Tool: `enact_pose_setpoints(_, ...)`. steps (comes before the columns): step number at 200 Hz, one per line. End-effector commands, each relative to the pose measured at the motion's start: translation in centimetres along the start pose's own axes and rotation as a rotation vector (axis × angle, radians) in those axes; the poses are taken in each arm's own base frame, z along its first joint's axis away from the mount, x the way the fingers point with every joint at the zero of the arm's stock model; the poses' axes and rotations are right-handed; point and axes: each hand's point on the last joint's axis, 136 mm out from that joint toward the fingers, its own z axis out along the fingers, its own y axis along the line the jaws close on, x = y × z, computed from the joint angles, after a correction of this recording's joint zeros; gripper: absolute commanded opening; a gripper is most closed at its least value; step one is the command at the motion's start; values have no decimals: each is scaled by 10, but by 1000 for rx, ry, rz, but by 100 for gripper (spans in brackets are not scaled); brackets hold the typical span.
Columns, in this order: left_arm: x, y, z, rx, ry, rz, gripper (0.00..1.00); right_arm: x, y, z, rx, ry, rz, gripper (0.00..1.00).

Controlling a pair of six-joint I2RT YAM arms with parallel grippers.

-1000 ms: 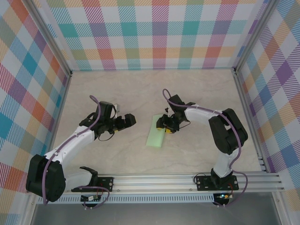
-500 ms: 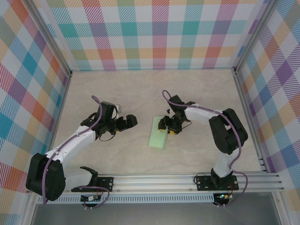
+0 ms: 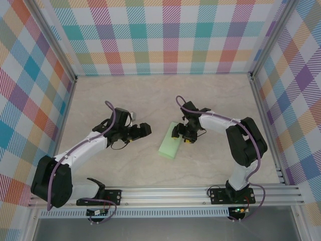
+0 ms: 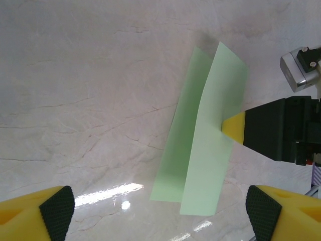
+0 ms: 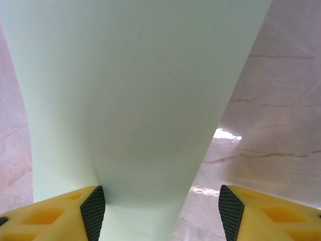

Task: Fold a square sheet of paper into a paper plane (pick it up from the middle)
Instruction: Fold the square sheet of paper in half at the center of the table.

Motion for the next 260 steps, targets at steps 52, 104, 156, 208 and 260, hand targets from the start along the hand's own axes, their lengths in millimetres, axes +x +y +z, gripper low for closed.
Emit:
enact_pose_setpoints(52, -5, -26, 27, 23, 52, 10, 80, 7, -18, 9, 119, 56, -18, 69)
enact_pose_setpoints(104, -1, -28, 36, 11, 74, 17, 79, 4, -10, 13, 109, 58, -12, 76)
enact_pose_setpoints(156, 0, -26, 41, 5, 90, 7, 71, 4, -10, 24, 127, 86, -18, 80)
enact_pose_setpoints(208, -6, -34, 48, 42, 83, 6, 58, 4, -11, 31, 142, 99, 1, 85)
enact_pose_setpoints(260, -6, -37, 53, 60, 94, 8, 53, 4, -23, 33, 213, 104, 8, 89)
